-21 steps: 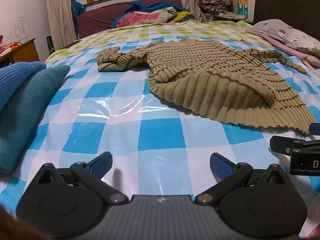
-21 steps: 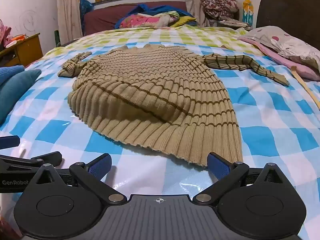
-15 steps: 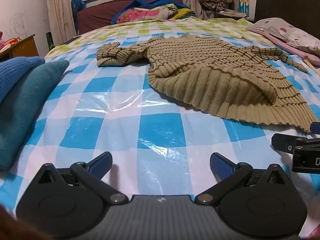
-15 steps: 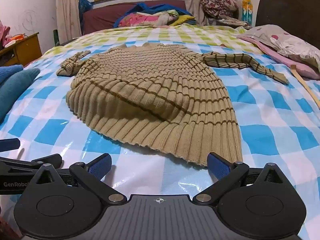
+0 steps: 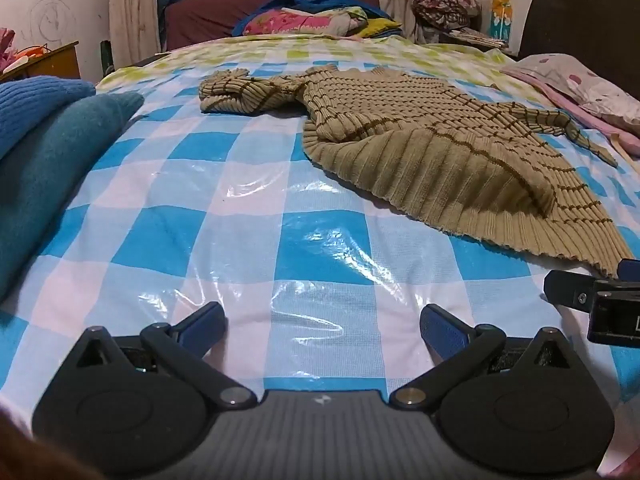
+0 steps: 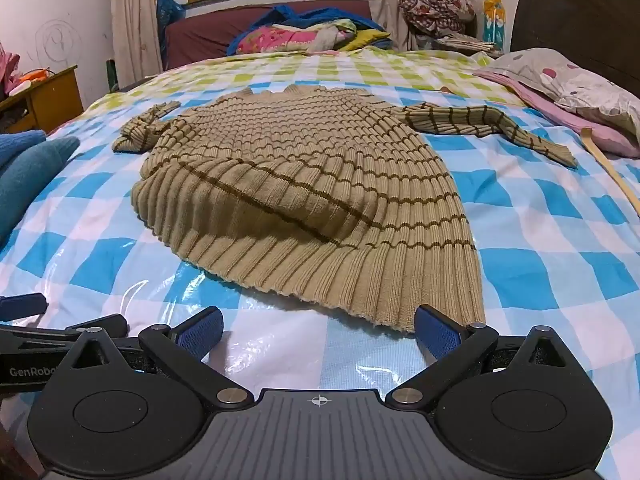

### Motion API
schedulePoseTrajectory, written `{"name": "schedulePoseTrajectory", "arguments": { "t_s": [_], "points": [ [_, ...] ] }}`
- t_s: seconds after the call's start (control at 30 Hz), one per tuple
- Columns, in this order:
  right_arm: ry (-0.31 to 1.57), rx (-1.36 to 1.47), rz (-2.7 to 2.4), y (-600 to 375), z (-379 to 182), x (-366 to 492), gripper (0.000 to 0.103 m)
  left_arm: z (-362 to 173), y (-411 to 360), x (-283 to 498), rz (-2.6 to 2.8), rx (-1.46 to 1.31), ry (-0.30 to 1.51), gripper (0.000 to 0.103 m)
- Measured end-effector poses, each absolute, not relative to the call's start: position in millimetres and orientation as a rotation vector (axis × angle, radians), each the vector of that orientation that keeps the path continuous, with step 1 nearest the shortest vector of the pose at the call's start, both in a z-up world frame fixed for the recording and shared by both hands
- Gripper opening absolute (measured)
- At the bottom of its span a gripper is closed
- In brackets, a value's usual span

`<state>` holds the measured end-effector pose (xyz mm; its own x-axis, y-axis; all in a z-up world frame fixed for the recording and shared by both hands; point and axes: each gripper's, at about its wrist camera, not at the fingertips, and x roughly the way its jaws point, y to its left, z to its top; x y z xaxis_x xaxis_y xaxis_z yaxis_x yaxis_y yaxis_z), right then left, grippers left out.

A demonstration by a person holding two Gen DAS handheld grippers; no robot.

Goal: Fold small clothes

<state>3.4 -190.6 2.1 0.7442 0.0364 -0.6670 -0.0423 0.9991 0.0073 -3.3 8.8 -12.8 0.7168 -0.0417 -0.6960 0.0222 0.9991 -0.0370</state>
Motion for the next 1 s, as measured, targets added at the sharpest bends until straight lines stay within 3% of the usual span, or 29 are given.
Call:
{"name": "schedulePoseTrajectory", "arguments": {
  "t_s": [1.0],
  "points": [
    [0.701, -0.022, 0.041, -193, 7, 3, 0.101, 2, 4, -7, -0.037, 0.031, 0.691, 0.103]
  ]
}}
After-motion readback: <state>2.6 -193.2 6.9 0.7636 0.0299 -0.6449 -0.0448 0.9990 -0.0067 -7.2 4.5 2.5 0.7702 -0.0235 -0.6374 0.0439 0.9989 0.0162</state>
